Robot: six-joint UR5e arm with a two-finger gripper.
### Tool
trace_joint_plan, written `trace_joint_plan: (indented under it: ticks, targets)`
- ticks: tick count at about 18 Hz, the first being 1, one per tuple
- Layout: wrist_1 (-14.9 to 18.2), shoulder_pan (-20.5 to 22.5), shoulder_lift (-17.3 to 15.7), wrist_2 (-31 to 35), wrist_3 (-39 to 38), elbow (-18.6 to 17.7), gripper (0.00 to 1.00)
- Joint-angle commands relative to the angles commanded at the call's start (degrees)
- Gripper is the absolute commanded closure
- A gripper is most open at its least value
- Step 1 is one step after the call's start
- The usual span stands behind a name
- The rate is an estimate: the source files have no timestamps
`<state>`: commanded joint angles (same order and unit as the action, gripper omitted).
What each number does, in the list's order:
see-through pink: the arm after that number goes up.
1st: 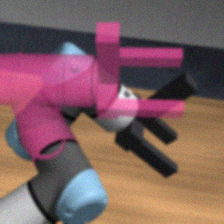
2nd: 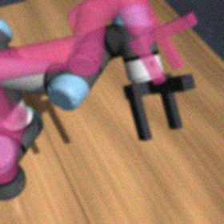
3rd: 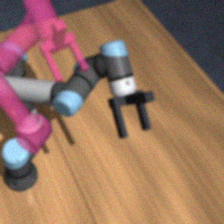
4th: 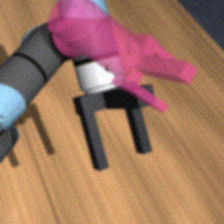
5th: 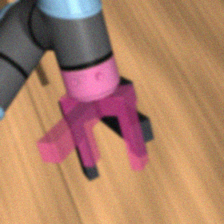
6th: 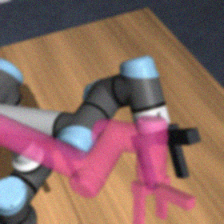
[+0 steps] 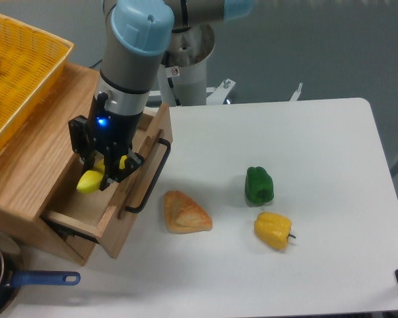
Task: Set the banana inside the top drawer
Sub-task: 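Lower the banana down into the open drawer, then hold the banana inside the drawer near its floor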
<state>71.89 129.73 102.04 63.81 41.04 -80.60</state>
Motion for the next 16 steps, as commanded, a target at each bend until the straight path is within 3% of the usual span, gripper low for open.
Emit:
trace_joint_plan:
  ticks: [16]
  targets:
    - [0.0,-0.53,-0.18,1.85,1.05,-1.58,0.86]
